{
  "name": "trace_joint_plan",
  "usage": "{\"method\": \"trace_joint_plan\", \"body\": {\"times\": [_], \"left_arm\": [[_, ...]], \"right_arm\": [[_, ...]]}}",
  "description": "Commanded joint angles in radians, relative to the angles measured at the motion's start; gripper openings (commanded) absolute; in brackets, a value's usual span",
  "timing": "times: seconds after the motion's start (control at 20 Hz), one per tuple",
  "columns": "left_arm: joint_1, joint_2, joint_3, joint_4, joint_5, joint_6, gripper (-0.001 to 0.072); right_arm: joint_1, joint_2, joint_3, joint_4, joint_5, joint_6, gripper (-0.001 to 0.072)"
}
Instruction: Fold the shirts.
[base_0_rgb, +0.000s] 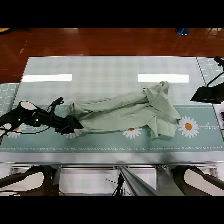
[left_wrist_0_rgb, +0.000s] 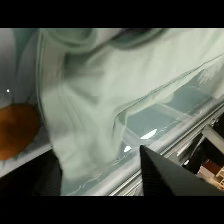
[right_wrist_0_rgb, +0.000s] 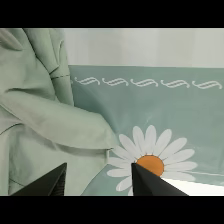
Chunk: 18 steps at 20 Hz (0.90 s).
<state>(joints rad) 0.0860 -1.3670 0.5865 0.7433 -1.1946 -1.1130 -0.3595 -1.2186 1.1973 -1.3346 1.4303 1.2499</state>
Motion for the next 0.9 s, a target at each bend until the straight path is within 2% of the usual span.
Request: {"method": "trace_joint_plan", "body": {"times": [0.0, 0.05, 0.2, 0.3, 0.35, 0.45, 0.6, 0.85], "left_arm": [[-0.027, -0.075, 0.006, -0.044, 0.063, -0.001, 0.0152], [-0.023, -0.080, 0.006, -0.044, 0.061, 0.008, 0.0030], [-0.010, -0.079, 0.006, -0.044, 0.029, 0.051, 0.0029], [-0.009, -0.072, 0.006, -0.044, 0.003, 0.080, 0.0028], [-0.010, -0.067, 0.007, -0.044, -0.002, 0.083, 0.0029], [-0.010, -0.053, 0.009, -0.044, -0.003, 0.089, 0.0028], [-0.010, -0.031, 0.016, -0.044, -0.021, 0.088, 0.0028], [-0.010, -0.010, 0.045, -0.045, -0.070, 0.087, 0.0028]], "right_arm": [[0.000, 0.001, -0.001, -0.002, -0.001, 0.000, 0.0494], [-0.002, 0.001, -0.001, -0.009, 0.000, -0.003, 0.0494], [-0.061, 0.001, -0.033, 0.013, 0.006, -0.026, 0.0485], [-0.136, 0.001, -0.094, 0.105, 0.013, -0.061, 0.0480], [-0.167, 0.001, -0.130, 0.152, 0.013, -0.082, 0.0501], [-0.197, 0.001, -0.209, 0.175, 0.007, -0.122, 0.0593], [-0.196, 0.001, -0.322, 0.182, -0.047, -0.216, 0.0594], [-0.193, 0.000, -0.397, 0.185, -0.185, -0.311, 0.0594]]}}
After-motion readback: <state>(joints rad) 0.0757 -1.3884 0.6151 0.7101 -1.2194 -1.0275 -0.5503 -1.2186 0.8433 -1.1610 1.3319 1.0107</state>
